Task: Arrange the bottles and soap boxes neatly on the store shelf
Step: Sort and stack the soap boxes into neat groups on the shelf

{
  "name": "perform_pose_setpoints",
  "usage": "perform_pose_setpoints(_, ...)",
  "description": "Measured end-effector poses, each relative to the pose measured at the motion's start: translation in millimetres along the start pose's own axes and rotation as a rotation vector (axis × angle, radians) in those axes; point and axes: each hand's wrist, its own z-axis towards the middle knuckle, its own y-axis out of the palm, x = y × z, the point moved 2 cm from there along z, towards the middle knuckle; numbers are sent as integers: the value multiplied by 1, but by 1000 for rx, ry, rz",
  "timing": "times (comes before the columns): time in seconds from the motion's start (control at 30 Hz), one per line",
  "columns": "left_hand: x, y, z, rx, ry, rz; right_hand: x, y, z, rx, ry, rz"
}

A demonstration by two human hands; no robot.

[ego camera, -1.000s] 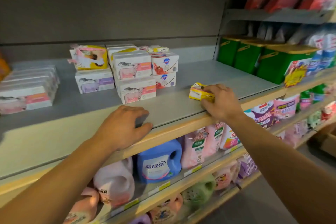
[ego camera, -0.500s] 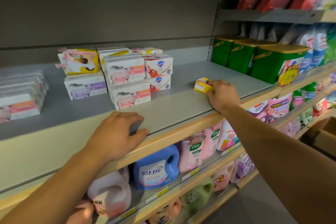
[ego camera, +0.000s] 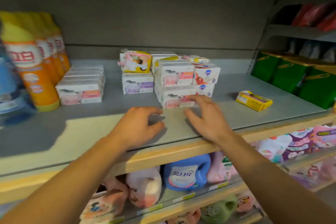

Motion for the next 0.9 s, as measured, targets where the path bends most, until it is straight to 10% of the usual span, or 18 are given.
perform_pose_setpoints(0.57,-152,-94,-53,118,-165,254,-160,160,122,-181,-211,5)
perform_pose_setpoints(0.9,-157,-90,-49,187,-146,179,-127,161,139,-40,-169,-322)
